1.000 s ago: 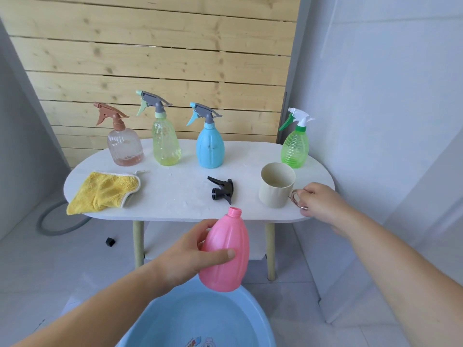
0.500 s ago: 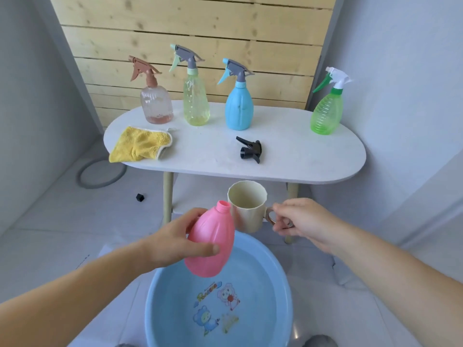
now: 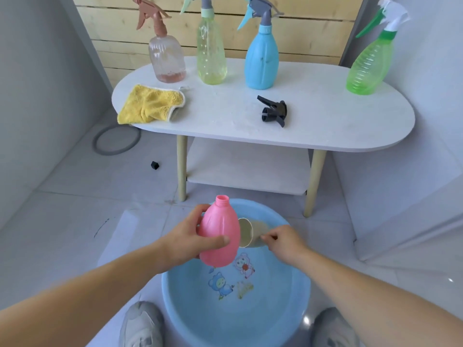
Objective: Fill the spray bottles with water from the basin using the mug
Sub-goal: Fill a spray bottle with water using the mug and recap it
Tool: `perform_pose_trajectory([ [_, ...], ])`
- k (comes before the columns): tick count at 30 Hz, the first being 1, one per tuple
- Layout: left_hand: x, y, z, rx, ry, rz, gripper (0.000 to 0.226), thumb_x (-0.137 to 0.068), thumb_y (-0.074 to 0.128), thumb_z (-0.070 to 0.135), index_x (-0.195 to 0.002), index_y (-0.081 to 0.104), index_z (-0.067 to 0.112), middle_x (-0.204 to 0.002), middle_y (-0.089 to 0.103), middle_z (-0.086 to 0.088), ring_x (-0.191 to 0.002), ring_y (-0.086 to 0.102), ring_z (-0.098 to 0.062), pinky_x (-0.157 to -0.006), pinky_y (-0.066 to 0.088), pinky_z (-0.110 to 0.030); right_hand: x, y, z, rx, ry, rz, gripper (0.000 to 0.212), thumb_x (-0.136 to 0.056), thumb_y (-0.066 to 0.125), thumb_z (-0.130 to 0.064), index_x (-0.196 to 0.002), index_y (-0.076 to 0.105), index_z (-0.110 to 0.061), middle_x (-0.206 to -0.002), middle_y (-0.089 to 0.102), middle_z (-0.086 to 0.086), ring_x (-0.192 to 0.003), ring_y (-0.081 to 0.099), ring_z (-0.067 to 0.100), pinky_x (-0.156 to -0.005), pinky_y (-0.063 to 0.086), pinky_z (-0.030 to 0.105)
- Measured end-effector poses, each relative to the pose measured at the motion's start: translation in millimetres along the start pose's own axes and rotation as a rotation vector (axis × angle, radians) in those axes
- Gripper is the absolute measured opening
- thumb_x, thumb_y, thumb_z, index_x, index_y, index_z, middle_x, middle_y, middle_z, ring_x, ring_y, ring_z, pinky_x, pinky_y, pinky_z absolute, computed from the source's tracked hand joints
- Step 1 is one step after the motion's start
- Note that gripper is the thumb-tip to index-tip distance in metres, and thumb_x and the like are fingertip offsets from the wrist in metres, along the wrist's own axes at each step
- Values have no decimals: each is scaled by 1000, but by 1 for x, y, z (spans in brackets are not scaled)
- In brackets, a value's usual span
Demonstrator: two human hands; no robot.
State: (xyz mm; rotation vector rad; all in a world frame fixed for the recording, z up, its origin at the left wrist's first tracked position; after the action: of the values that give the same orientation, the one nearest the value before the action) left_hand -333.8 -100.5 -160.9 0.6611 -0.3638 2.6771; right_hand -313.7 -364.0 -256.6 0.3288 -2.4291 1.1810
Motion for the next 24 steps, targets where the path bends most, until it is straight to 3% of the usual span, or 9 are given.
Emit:
perform_pose_trajectory([
  [4, -1, 5, -19, -71, -56, -58, 83, -59, 92, 44, -130, 50, 45, -126, 66, 3, -112, 71, -18, -82, 65, -42, 2, 11, 11, 168, -58, -7, 45, -98, 52, -32, -58, 38, -17, -54, 36, -2, -54, 34, 16, -54, 24, 33],
  [8, -2, 8, -26, -110, -69, -110, 73, -72, 90, 34, -132, 49, 44, -124, 66, 4, -110, 70, -15, -78, 63, -32, -5, 18, 18, 185, -88, -36, 50, -98, 53, -34, -55, 34, -17, -52, 36, -1, -55, 35, 17, -56, 25, 34],
  [11, -2, 8, -29, -125, -70, -120, 75, -70, 89, 37, -133, 49, 43, -122, 66, 6, -107, 70, -11, -77, 61, -28, -9, 22, 21, 184, -126, -54, 52, -98, 55, -34, -55, 32, -16, -51, 33, 0, -55, 34, 18, -55, 23, 35],
  [24, -8, 0, -47, -112, -87, -92, 80, -64, 92, 38, -131, 50, 42, -124, 67, 7, -106, 70, -6, -86, 63, -32, -23, 29, 27, 276, -119, -82, 50, -98, 54, -37, -53, 43, -19, -54, 46, -2, -60, 46, 22, -53, 32, 32],
])
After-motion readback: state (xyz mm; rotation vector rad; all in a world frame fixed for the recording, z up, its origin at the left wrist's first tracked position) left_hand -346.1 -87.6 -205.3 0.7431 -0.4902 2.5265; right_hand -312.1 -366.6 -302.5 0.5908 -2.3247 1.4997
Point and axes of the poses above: each hand's wrist, its own x-axis away from the middle knuckle, its own y-axis out of the palm, z = x × y, the point moved 1 cm from there along -x, towards the middle knuckle
